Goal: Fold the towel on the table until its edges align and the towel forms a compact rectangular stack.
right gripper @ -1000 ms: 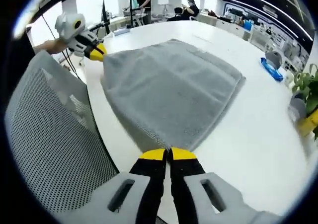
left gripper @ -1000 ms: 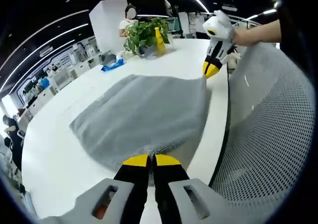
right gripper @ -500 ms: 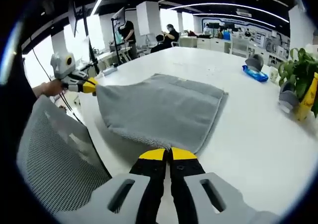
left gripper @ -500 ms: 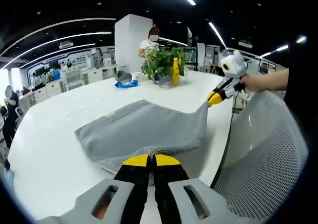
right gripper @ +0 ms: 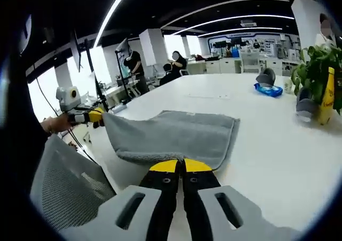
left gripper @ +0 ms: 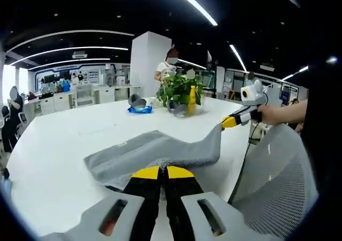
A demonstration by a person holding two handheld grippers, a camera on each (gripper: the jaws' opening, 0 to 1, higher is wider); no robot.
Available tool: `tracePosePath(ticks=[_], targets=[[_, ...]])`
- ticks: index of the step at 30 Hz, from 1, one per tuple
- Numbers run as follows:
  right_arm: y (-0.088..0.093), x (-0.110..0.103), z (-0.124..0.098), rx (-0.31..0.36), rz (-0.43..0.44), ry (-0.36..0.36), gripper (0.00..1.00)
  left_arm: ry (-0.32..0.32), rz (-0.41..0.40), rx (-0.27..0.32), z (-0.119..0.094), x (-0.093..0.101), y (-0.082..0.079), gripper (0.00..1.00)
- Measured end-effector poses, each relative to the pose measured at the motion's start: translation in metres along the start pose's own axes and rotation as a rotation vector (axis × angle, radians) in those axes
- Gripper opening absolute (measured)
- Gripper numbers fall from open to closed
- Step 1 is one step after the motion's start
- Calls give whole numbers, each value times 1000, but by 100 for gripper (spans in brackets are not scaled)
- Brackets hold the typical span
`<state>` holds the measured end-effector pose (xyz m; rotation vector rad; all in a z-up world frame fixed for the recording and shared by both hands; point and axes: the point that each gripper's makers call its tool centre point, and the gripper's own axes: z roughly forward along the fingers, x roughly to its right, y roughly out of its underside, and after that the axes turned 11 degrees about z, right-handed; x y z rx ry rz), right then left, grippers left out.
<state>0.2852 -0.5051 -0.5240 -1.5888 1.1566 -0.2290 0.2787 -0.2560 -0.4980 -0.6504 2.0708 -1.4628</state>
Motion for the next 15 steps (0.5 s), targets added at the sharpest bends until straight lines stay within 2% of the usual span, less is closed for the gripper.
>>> tracePosePath(ticks=[8,15], targets=[[-13,-7,-2,65,51,-35,0,-1,-72,73,-4,-2,-16,2],[-26,-17,-7,133,107,-100,0,10,-79,85,-8,1,-19,2]])
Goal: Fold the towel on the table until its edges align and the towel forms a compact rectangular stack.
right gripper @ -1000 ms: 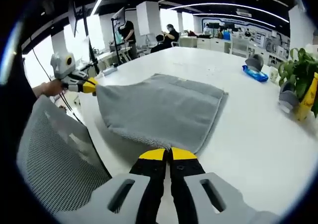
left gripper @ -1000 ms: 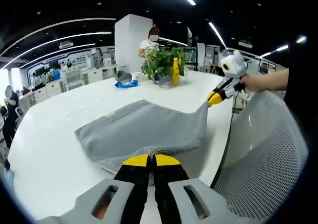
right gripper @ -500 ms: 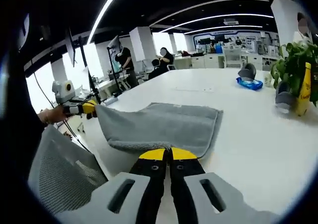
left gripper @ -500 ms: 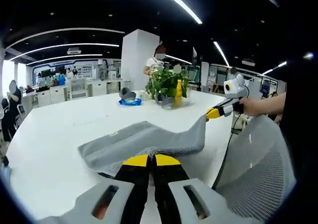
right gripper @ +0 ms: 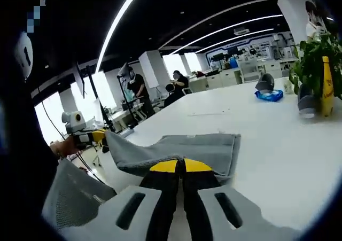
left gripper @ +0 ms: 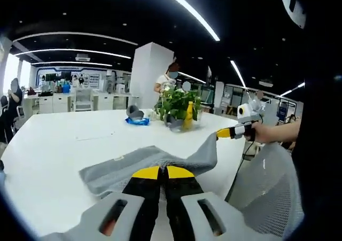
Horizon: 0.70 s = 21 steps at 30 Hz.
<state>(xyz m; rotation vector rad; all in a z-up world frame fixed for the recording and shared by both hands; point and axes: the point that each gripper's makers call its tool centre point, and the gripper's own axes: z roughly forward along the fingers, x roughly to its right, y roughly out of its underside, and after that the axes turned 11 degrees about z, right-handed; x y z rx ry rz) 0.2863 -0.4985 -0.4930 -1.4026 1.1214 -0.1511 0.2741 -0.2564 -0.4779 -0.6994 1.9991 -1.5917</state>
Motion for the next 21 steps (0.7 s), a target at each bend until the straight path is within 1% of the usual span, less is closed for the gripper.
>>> tracePosePath(ticks=[3,8,9,11,12,15,18,21], targets=[[-7,-9,-1,37,32,-49,0,-4,-18,15,-3,-1,-2,2],[-14,-18,-3,73,71,-109,0,-10,-55,53,-8,-4,-7,2],[-16,-20,-3,80,78,-121,0,-6,-65,67,-8,-3,-11,2],[-21,-29,-5,102,81,-168,0,-5,-76,79,-9,-3,-14,2],[-26,-42,-6,122,93,-237,0,-7,-79,86,-10,-4,-15,2],[-27,-43,-6,126,98,-246,0,-8,-98,111,-11,-5,-22,2],[-27,-44,-6,127,110,-254,0,-13,-91,113,-11,-6,-24,2],[-29,-49,-7,137,120,-277,0,-11,-102,118,-14,-6,-25,2]])
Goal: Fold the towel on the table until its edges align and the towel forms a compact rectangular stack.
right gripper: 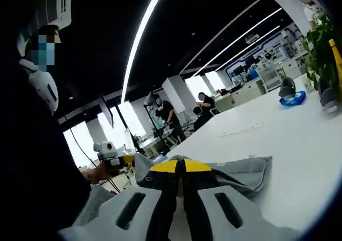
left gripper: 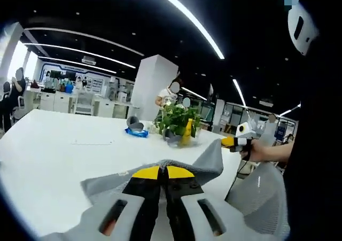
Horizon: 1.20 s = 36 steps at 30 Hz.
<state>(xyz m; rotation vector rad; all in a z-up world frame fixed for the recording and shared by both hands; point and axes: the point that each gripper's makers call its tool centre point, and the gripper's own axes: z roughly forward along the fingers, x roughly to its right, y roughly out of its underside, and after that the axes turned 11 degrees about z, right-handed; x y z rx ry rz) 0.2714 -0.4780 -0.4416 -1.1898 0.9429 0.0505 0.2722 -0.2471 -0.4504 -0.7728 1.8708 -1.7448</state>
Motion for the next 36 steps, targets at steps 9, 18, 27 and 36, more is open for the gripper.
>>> tracePosePath(ticks=[9,18,27,36], targets=[[-7,-20,-2,35,30,-93,0,-9,-128,138,-10,-6,-21,2],[-6,-38,-2,30,74,-188,0,0,-220,238,-23,-12,-38,2],[-8,-11,-5,37,21,-44,0,-64,-282,213,-27,-29,-22,2],[9,23,1,-41,-127,185,0,-150,-227,51,-10,-40,8,2]])
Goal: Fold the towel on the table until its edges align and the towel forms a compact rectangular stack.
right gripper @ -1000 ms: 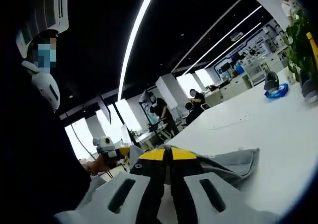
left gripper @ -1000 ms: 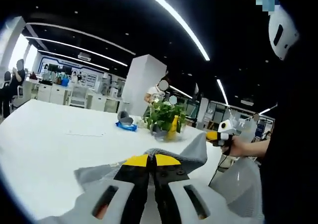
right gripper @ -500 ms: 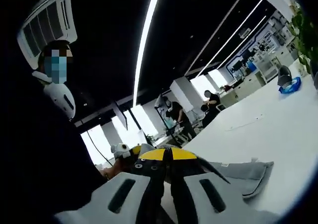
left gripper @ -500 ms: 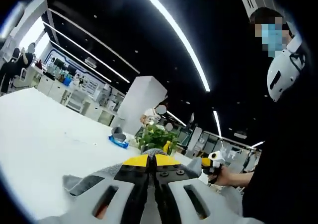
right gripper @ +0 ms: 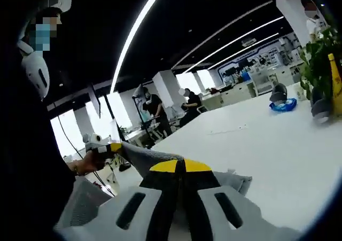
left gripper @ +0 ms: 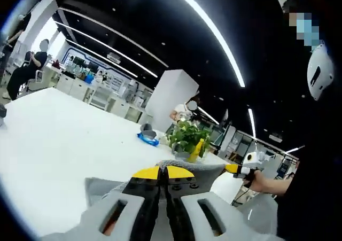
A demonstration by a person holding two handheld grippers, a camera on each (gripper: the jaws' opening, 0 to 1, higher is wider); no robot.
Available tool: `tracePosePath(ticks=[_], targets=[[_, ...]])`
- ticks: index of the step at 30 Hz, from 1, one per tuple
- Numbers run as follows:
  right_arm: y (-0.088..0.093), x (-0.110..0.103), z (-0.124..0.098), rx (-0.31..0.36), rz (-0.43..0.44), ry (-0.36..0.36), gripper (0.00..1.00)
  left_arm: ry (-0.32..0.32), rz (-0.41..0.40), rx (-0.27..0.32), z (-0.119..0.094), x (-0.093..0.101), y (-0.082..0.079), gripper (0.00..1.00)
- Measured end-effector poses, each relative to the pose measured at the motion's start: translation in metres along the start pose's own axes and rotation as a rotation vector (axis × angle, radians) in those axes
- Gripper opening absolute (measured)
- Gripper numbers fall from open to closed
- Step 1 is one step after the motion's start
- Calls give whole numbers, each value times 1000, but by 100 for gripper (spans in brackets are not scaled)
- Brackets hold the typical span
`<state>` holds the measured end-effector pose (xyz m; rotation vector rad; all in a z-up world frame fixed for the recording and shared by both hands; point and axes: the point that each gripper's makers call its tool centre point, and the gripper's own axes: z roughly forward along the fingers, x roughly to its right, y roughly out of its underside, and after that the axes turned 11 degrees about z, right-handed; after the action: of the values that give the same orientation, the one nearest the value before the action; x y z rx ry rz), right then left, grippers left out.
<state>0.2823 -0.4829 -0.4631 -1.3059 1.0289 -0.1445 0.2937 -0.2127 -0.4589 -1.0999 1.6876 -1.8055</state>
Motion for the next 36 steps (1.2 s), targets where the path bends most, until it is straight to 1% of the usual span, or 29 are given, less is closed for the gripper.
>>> tracePosePath(ticks=[2,3,5,7,8,11,12,13,14,18,22,25,27,30,32,36], targets=[[3,5,3,-5,-35,38,0,-24,34,-37,2,-6,5,2],[2,14,0,-13,-49,57,0,-42,61,-63,3,-10,8,2],[5,19,4,-23,-79,88,0,-41,91,-91,5,-12,12,2],[8,27,9,-41,-74,121,0,-41,126,-119,9,-16,14,2],[10,33,11,-52,-72,139,0,-33,158,-142,12,-17,17,2],[13,44,16,-76,-75,154,0,-25,232,-195,20,-22,23,2],[15,52,20,-94,-71,172,0,-21,257,-207,23,-23,25,2],[15,54,21,-98,-71,174,0,-18,286,-228,26,-27,28,2],[17,56,23,-108,-68,176,0,-19,299,-242,28,-30,30,2],[17,64,33,-126,-89,190,0,-10,308,-259,37,-42,32,2],[17,69,41,-133,-81,194,0,-11,318,-285,44,-53,37,3],[24,82,50,-164,-62,210,0,-25,313,-326,50,-63,44,2],[25,86,54,-180,-66,221,0,-29,310,-333,56,-67,47,2],[27,99,58,-209,-64,248,0,-21,331,-349,63,-69,51,2],[28,103,61,-213,-55,250,0,-20,354,-369,67,-73,54,2],[35,112,66,-243,-50,261,0,-16,378,-405,73,-80,62,3]])
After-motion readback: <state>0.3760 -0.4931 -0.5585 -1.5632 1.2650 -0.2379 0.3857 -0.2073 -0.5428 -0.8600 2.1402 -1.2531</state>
